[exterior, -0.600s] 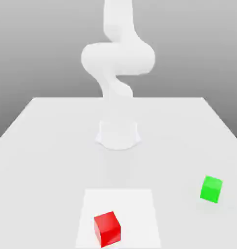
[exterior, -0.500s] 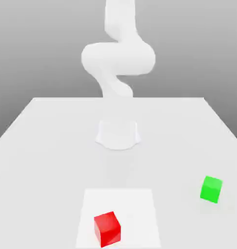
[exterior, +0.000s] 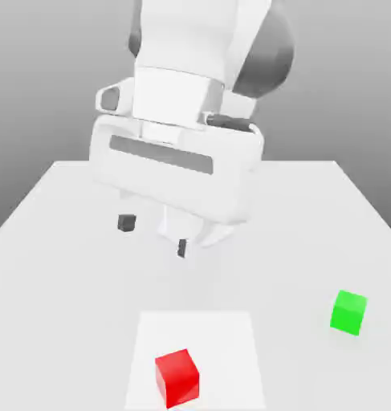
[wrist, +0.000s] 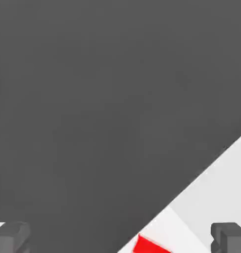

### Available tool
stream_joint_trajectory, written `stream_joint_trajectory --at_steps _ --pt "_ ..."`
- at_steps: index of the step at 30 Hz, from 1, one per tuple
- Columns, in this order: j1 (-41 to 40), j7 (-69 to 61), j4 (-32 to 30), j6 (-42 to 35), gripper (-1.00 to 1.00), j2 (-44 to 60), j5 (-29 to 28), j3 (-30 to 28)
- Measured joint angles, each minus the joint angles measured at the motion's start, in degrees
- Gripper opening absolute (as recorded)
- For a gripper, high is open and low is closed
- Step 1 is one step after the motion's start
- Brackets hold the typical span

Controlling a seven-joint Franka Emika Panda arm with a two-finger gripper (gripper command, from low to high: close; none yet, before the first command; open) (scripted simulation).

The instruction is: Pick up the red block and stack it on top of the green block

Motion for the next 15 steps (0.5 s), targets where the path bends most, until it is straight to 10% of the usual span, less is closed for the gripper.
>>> stream_joint_trajectory --at_steps 13,14,15 --pt "2.1 18.7 -2.4 14.2 0.0 24.1 0.8 -3.4" --pt "2.9 19.4 -2.1 15.5 -1.0 25.8 0.0 -4.2" --pt "2.9 19.4 -2.1 15.5 -1.0 25.8 0.0 -4.2"
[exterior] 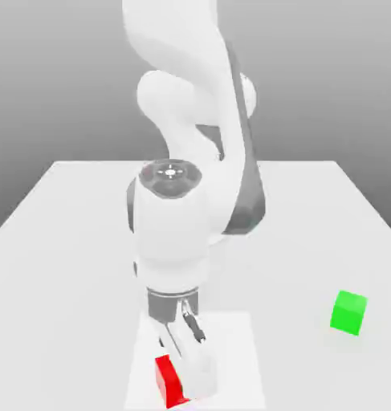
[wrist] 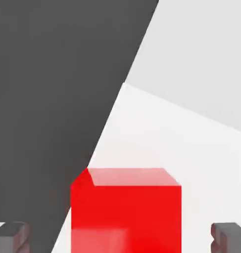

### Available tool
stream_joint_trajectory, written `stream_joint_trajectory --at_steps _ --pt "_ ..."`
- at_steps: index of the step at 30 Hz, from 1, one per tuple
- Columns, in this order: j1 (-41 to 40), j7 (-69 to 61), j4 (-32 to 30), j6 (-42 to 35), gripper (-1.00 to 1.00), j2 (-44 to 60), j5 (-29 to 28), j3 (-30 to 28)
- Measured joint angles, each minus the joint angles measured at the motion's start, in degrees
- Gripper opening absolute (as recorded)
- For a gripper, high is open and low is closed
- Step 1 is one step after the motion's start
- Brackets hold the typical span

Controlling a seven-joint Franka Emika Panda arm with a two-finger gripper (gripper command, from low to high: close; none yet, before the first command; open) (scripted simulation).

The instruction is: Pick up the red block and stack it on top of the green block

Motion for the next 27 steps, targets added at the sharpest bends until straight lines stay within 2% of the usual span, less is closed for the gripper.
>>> stream_joint_trajectory --at_steps 6,12,17,22,24,27 --pt "0.2 -0.1 0.0 0.3 -1.0 0.2 0.1 -0.2" --pt "-0.8 -4.4 -2.1 -7.7 -1.0 -10.2 5.9 4.5" --pt "6.8 -6.8 -5.5 -9.4 -1.0 -15.6 8.9 13.7" --pt "19.7 -9.6 -9.1 -10.5 -1.0 -20.6 12.5 20.6" --pt "24.9 -10.3 -10.5 -10.7 -1.0 -22.1 13.4 22.4" --pt "31.6 -8.5 -10.8 -8.8 -1.0 -20.4 10.8 20.2"
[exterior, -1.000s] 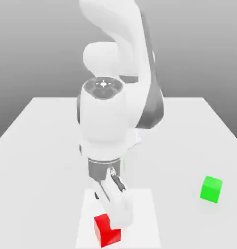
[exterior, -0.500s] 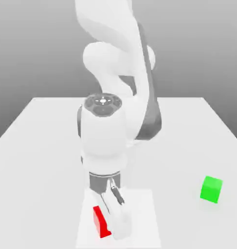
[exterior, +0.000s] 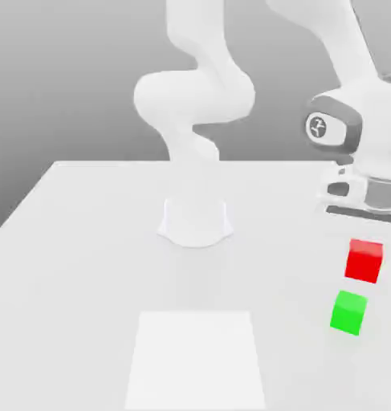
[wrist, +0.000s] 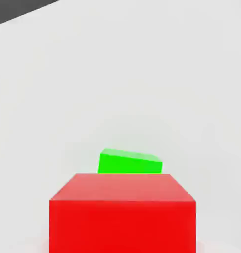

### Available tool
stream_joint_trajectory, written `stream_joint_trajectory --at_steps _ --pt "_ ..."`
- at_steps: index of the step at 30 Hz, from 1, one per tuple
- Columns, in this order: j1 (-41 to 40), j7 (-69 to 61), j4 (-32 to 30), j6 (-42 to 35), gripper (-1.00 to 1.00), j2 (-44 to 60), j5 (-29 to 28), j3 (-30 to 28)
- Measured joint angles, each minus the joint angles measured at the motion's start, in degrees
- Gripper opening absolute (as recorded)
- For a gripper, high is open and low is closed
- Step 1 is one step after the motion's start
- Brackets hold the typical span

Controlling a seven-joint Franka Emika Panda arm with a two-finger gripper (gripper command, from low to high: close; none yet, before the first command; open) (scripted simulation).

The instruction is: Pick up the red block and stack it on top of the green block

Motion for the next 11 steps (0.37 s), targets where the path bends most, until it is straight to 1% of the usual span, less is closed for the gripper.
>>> stream_joint_trajectory --at_steps 1,2,3,8,9,11 --pt "-0.2 0.9 0.1 0.9 -1.0 1.0 -1.2 -1.6" --pt "-2.3 1.8 0.1 1.8 -1.0 2.1 -2.5 -2.9" --pt "-2.7 2.9 0.2 2.8 -1.0 3.3 -4.0 -3.4" --pt "-0.3 8.6 0.5 8.0 -1.0 9.7 -11.9 -7.5" --pt "0.2 9.2 0.5 8.6 1.0 10.4 -12.8 -8.0" --pt "0.2 9.2 0.5 8.6 1.0 10.4 -12.8 -8.0"
